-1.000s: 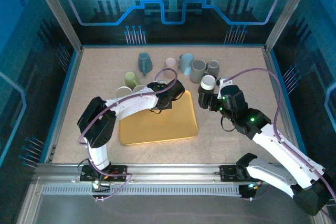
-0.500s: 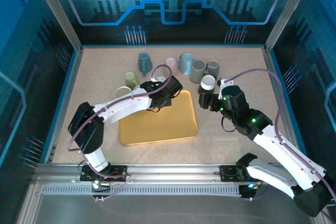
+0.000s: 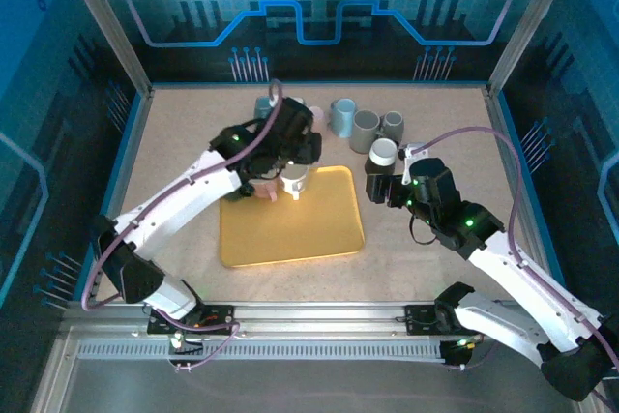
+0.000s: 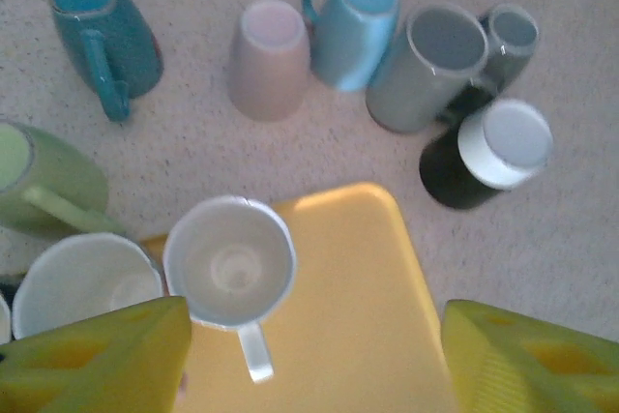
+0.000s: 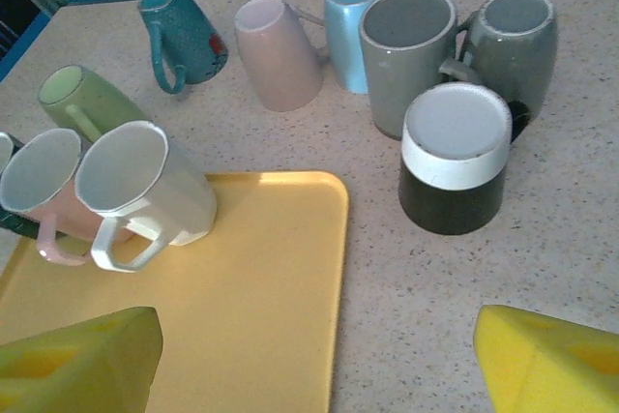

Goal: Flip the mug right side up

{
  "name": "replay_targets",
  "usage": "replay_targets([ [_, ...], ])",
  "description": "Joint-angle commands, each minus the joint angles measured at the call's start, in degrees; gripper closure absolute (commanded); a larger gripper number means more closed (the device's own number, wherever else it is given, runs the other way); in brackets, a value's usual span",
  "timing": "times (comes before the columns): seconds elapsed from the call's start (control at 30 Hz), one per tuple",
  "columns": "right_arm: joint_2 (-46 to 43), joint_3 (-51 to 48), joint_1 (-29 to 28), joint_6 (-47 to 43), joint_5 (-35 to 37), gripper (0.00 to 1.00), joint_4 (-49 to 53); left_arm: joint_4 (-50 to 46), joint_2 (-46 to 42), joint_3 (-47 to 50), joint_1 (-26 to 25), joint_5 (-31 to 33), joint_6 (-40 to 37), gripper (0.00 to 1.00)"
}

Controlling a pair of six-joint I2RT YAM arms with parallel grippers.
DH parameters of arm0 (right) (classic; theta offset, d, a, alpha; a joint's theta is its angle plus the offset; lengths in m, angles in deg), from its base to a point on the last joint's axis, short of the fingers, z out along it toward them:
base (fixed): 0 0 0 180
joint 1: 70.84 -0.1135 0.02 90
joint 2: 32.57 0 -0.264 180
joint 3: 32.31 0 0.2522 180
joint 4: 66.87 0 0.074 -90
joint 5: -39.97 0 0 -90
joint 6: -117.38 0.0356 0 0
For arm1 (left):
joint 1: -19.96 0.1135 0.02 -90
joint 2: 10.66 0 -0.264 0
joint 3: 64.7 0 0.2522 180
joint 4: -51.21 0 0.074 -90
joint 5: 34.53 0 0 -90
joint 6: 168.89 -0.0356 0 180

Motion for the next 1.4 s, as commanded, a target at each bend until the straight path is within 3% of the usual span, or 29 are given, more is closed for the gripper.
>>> replay_targets([
  [0.0,1.62,1.87,-0.06,1.27,-3.87,0.16,-2.45,2.88,2.57,-2.36,7.26,-7.27,-9.45,0.23],
  [0.17,5.05,3.7,-0.58,1.06,-5.06,0.16,-3.96,3.76,13.12,-11.53,16.06,-7.33,-10.03,0.18],
  [0.37,6.45,3.3,-1.26,1.56,-6.89,0.15,-6.1,0.63,29.17,-27.85,21.77,-7.18,-14.17,0.02],
  [0.73,9.88,-0.26,-1.73,0.93,-7.26,0.13,-9.48,-3.66,48.74,-48.31,27.01,-10.17,-12.08,0.01],
  [1.0,11.0,-1.32,-0.7,0.7,-8.56,0.12,-10.88,-2.4,54.12,-47.21,28.2,-13.89,-9.7,0.02],
  [1.37,11.22,-2.38,1.28,0.63,-9.82,0.12,-11.29,-2.49,57.03,-47.01,28.25,-14.61,-6.88,0.14],
])
